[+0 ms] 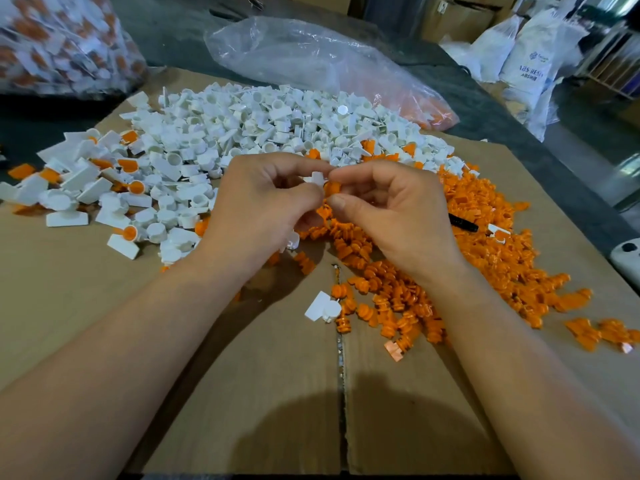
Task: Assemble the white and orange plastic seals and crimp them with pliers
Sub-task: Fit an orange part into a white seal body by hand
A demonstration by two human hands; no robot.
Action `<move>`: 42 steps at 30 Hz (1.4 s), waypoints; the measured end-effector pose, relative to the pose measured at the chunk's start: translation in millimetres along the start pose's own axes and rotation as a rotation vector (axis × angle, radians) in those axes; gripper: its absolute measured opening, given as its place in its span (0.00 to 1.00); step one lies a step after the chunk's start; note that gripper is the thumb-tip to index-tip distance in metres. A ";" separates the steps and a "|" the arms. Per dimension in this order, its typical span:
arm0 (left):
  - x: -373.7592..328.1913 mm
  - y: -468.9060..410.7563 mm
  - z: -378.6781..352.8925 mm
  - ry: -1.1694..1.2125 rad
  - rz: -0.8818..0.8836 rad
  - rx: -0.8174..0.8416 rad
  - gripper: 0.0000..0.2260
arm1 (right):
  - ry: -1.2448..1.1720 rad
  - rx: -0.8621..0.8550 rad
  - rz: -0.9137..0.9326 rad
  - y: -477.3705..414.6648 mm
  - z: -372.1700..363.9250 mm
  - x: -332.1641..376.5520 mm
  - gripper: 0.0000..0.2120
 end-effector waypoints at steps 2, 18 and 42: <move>2.1 -0.8 1.2 0.039 0.027 -0.001 0.16 | 0.025 0.006 0.028 0.5 -2.3 4.0 0.16; 12.1 -1.5 -6.4 0.252 0.158 0.089 0.06 | -0.137 -0.040 0.048 0.7 4.9 7.6 0.15; 6.9 -0.2 -4.8 0.205 0.146 0.084 0.07 | -0.132 -0.010 0.156 1.6 2.0 13.6 0.19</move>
Point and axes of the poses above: each hand's wrist, its own y-axis away from the middle knuckle, its own z-axis out of the back of the hand, x = y × z, the point moved 10 cm from there along -y, towards the middle knuckle, and after that the axes turned 2 degrees about z, right-handed, at the moved point
